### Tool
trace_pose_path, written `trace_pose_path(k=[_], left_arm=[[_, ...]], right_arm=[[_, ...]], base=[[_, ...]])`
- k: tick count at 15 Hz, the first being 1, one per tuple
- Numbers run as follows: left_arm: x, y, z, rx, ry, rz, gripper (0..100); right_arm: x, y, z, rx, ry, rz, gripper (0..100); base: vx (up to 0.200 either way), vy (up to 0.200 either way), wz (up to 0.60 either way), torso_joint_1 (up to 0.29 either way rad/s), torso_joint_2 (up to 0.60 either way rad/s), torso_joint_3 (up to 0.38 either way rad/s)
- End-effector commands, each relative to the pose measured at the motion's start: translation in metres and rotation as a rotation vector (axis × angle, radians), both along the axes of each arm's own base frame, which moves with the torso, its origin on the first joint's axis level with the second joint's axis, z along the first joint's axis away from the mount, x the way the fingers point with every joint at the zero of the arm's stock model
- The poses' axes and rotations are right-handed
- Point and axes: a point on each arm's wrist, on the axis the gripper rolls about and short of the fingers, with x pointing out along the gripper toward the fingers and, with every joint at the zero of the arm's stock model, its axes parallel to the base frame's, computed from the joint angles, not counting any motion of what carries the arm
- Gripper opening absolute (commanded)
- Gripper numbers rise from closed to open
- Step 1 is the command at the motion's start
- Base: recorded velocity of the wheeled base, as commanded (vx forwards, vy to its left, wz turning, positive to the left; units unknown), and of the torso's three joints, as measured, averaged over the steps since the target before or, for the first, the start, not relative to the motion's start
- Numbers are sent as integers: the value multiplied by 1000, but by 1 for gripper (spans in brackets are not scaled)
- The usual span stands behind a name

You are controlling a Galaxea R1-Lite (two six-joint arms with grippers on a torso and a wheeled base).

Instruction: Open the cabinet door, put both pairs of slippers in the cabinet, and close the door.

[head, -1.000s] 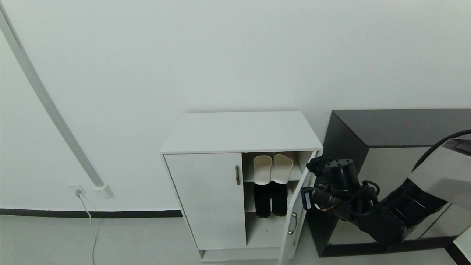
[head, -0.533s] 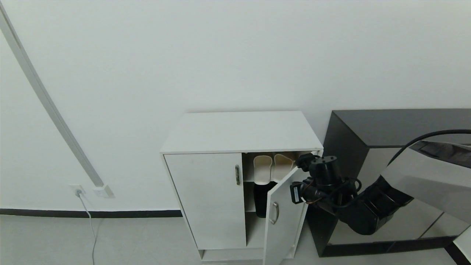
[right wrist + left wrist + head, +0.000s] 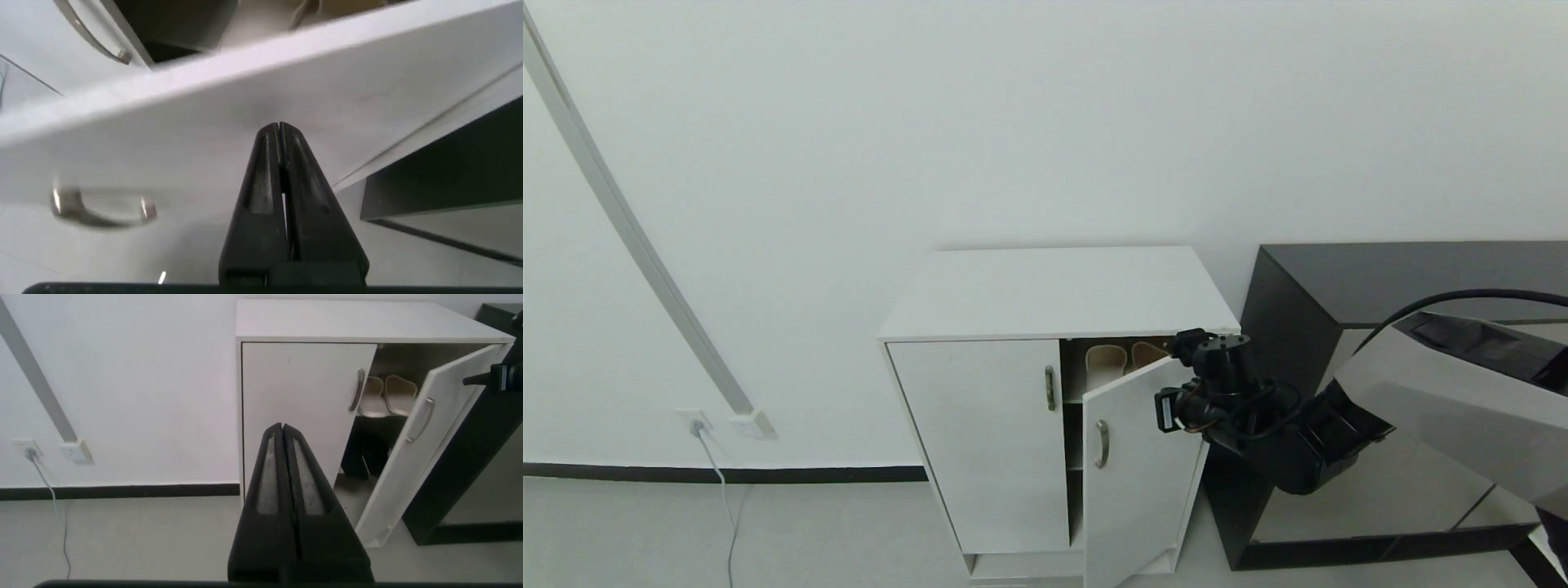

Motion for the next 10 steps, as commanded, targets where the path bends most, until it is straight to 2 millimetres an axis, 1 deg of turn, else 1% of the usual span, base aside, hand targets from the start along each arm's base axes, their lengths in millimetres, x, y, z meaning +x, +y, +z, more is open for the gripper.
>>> trace_pose_path(k=[1,4,10], left_arm=[[0,0,0,0,0,1,0],[0,0,0,0,3,1,0],[0,0,0,0,0,1,0]], right_arm=[[10,0,1,4,-6,-12,0],[20,3,5,13,-27,-16,0],[30,1,8,16,-34,-32,0]], base=[[0,0,0,0,0,0],[0,0,0,0,0,0],[0,0,0,0,0,0]])
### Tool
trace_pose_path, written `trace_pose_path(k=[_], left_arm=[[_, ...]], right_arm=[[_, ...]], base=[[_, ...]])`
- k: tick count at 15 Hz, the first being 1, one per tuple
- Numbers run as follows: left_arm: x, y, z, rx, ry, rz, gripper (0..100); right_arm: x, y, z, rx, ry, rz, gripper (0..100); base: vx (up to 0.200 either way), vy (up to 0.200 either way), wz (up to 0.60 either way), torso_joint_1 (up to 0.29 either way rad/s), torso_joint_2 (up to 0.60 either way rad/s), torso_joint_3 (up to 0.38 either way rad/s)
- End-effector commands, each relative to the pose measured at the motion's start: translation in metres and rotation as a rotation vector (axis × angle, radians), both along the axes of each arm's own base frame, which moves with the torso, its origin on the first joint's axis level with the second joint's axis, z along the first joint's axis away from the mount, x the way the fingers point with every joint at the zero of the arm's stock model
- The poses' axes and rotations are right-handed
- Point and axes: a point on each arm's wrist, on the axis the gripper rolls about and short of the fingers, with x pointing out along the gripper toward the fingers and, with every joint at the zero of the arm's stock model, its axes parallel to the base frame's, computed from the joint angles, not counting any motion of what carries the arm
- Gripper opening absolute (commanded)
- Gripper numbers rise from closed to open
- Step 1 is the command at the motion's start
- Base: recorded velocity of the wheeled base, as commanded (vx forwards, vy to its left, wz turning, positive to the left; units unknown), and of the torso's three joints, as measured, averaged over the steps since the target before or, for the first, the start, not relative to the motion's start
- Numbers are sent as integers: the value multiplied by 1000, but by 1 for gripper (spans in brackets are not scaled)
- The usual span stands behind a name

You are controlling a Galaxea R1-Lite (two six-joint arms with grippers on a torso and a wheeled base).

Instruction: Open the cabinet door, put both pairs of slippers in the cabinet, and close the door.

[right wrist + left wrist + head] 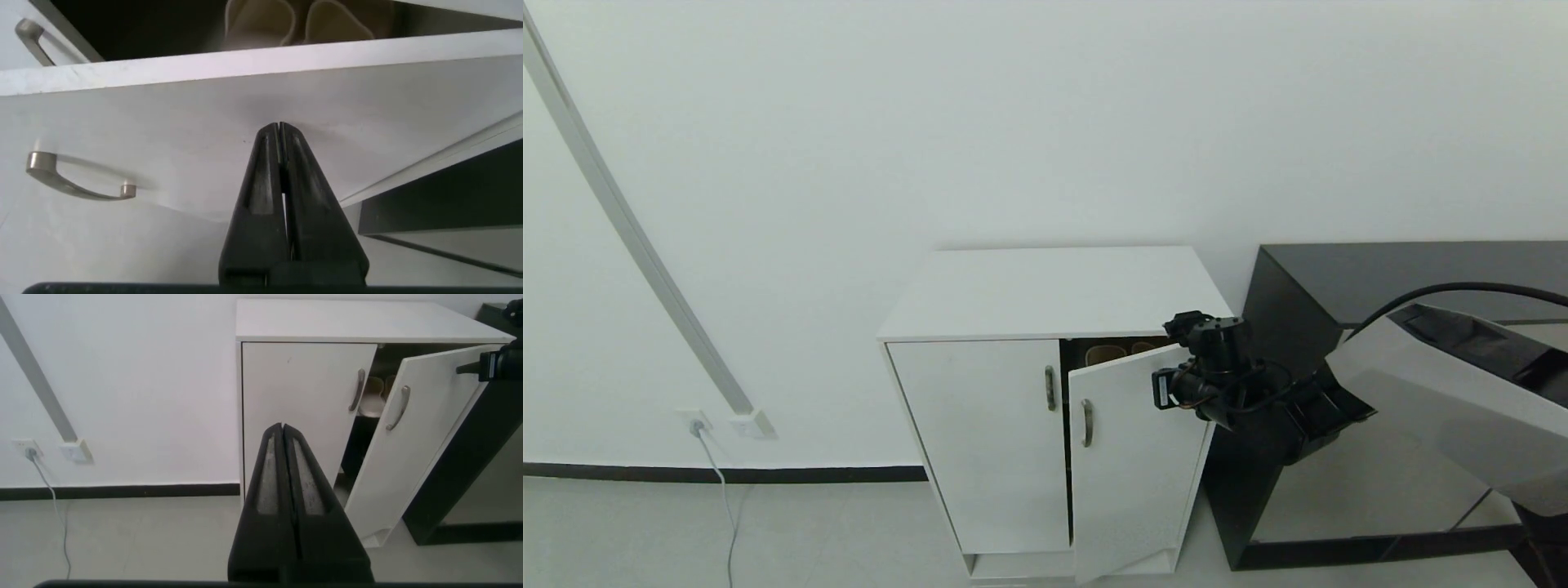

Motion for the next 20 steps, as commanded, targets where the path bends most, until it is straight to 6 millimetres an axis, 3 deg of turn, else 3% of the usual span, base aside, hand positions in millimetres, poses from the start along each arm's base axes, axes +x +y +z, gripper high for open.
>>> trace_pose_path(k=[1,20], left_arm=[[0,0,0,0,0,1,0],[0,0,0,0,3,1,0]], right_arm=[[5,-1,-1,3,-5,-6,0],[32,5,7,-1,-13,-22,0]], base=[[0,0,0,0,0,0],[0,0,0,0,0,0]])
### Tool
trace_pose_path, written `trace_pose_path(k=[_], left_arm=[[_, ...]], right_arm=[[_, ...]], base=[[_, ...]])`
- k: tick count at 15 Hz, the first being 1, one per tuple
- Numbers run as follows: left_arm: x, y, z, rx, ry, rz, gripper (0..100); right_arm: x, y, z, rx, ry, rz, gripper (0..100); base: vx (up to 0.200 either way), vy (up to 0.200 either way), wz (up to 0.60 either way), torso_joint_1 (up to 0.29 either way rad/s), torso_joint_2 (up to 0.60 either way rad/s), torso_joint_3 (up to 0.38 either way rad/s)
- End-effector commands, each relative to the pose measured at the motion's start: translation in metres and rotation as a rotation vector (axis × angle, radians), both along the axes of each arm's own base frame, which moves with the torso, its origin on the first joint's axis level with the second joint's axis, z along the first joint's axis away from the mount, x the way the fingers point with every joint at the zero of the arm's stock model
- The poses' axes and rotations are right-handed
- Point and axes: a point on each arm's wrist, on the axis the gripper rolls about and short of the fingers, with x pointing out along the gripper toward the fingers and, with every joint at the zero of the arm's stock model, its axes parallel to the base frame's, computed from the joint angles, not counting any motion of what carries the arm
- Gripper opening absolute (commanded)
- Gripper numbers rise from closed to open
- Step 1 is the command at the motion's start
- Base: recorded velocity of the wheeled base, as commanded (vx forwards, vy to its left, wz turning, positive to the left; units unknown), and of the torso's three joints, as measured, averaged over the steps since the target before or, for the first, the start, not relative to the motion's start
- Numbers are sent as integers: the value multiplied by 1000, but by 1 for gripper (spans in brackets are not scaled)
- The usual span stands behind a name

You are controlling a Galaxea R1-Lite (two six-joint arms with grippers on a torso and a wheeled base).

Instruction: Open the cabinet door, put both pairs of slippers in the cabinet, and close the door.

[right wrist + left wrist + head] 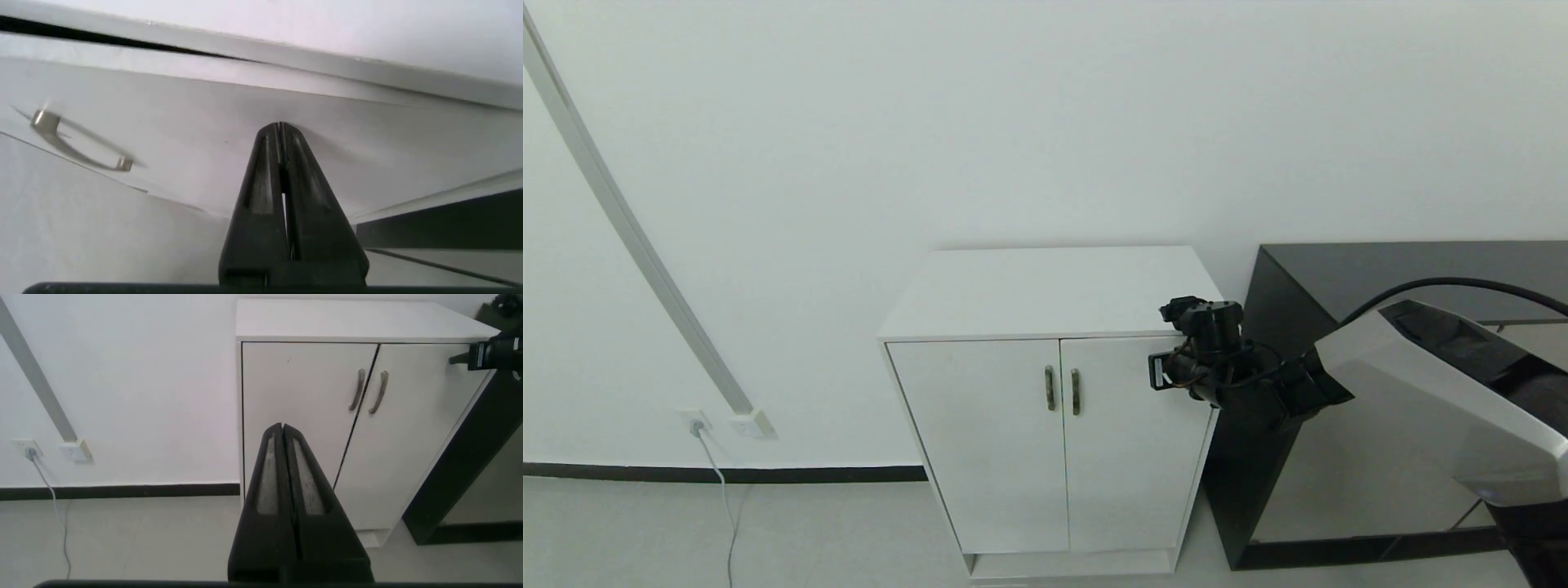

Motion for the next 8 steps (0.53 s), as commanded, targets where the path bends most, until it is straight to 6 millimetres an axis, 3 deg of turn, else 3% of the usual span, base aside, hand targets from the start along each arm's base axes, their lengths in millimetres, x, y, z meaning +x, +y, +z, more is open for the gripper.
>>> trace_pose_path(k=[1,8], left_arm=[[0,0,0,-1,1,1,0],[0,0,0,-1,1,1,0]], right_arm=[[4,2,0,2,-3,0,0],[5,2,4,6,-12,-3,0]], base=[[0,0,0,0,0,0],[0,0,0,0,0,0]])
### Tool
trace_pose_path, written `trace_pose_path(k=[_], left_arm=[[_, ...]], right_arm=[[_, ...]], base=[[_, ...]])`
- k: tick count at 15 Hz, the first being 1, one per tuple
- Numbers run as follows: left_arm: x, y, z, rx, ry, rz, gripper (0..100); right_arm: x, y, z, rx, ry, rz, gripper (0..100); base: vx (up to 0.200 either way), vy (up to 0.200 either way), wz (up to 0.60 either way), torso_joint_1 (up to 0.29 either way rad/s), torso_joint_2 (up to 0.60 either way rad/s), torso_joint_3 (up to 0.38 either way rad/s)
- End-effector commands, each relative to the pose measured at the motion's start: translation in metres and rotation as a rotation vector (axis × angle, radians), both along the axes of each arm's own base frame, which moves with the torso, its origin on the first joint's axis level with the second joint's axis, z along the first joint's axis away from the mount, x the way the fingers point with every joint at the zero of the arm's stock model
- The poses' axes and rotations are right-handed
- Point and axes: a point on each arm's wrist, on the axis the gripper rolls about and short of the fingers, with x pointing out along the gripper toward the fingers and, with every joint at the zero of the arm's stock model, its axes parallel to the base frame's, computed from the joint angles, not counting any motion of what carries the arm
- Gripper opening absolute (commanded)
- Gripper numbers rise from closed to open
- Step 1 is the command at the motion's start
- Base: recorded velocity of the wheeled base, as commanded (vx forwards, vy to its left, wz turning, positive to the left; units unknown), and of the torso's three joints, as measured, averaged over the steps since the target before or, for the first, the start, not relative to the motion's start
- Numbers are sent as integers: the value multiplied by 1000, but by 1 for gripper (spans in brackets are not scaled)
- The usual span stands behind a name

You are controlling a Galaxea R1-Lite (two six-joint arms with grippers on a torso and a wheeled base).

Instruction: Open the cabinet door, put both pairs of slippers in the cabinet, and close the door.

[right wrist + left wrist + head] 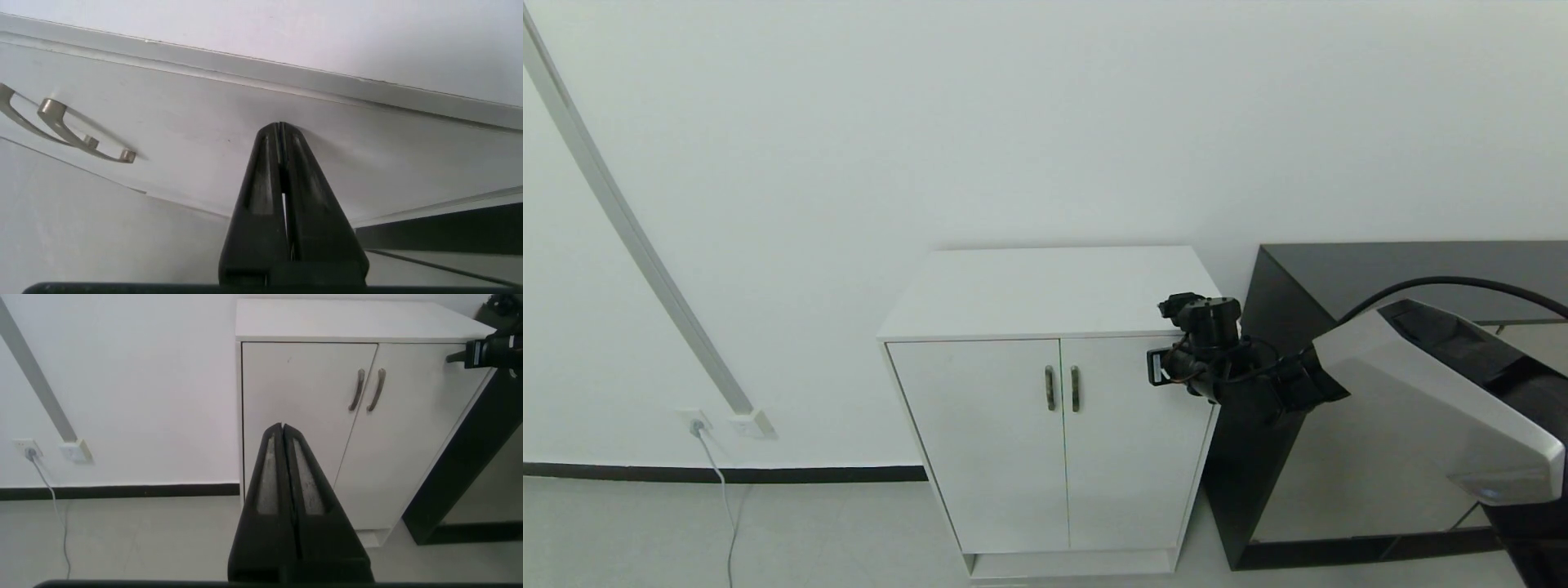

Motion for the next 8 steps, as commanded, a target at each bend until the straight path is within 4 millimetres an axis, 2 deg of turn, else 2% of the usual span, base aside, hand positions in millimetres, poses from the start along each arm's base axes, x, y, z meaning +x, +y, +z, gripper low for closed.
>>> trace_pose_path(k=[1,8], left_arm=[[0,0,0,-1,1,1,0],[0,0,0,-1,1,1,0]], right_arm=[[1,0,1,1,-4,1,0],[2,2,4,7,-15,0,0]], base=[[0,0,0,0,0,0],[0,0,0,0,0,0]])
